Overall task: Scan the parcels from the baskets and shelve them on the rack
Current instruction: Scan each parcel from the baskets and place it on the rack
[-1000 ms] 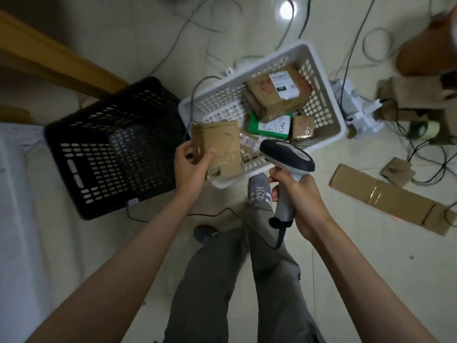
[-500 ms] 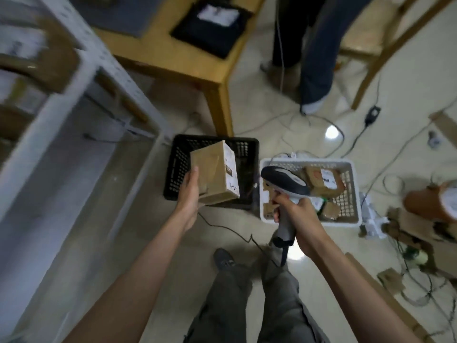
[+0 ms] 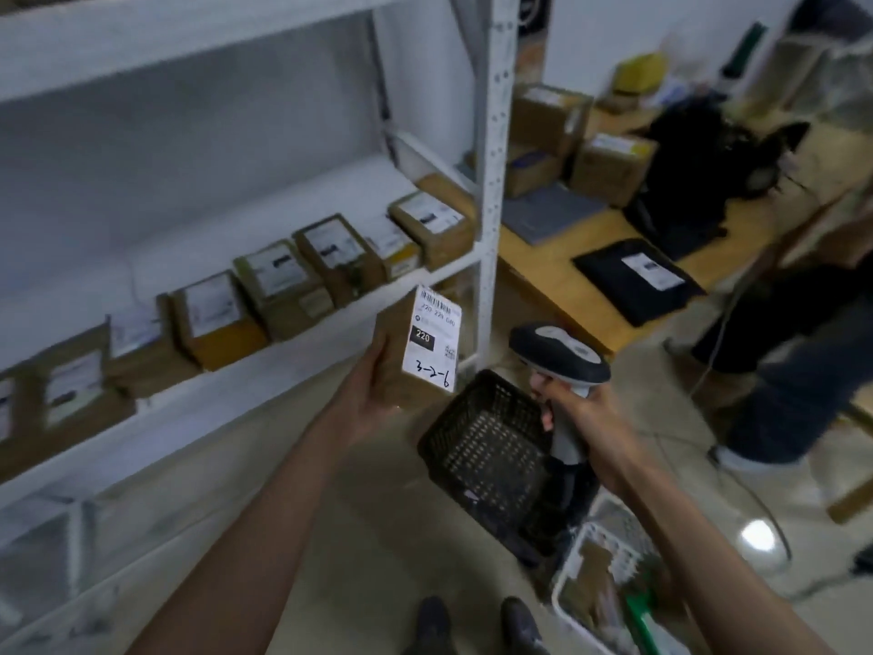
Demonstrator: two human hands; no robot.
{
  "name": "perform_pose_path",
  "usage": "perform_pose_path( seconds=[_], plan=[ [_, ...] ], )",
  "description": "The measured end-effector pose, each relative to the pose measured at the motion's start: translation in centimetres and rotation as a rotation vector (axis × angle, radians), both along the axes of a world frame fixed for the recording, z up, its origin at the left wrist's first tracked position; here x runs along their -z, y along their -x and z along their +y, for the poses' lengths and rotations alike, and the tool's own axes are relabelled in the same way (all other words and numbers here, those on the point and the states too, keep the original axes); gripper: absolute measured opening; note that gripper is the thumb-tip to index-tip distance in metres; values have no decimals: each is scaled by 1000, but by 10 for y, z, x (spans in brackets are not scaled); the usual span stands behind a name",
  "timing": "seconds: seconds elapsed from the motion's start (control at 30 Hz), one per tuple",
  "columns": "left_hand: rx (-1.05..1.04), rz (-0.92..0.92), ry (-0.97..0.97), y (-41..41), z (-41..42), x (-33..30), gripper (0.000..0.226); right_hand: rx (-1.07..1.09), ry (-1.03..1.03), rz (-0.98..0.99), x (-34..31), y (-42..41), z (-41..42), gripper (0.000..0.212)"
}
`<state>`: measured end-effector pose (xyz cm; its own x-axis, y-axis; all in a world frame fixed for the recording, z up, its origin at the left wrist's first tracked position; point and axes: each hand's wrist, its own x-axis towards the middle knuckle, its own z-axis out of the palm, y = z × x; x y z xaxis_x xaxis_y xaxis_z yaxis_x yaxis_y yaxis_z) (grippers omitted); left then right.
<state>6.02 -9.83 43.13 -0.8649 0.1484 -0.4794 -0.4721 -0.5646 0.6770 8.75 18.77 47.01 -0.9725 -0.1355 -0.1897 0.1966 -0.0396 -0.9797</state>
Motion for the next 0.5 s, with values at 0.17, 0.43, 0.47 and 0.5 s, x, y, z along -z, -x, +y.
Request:
perform_pose_path(
  seconds=[0.17, 0.43, 0.47, 0.5],
  plan=[
    [-110, 116, 55, -4, -22, -28, 56, -210, -38, 100, -37, 18, -2, 20],
    [-297, 304, 285, -23, -7, -55, 62, -415, -15, 71, -90, 27, -21, 8],
    [-320, 326, 285, -24, -7, -59, 59, -425, 5, 66, -96, 28, -23, 7],
    [-344, 349, 284, -25, -7, -63, 56, -429, 24, 58, -102, 28, -24, 9]
  ],
)
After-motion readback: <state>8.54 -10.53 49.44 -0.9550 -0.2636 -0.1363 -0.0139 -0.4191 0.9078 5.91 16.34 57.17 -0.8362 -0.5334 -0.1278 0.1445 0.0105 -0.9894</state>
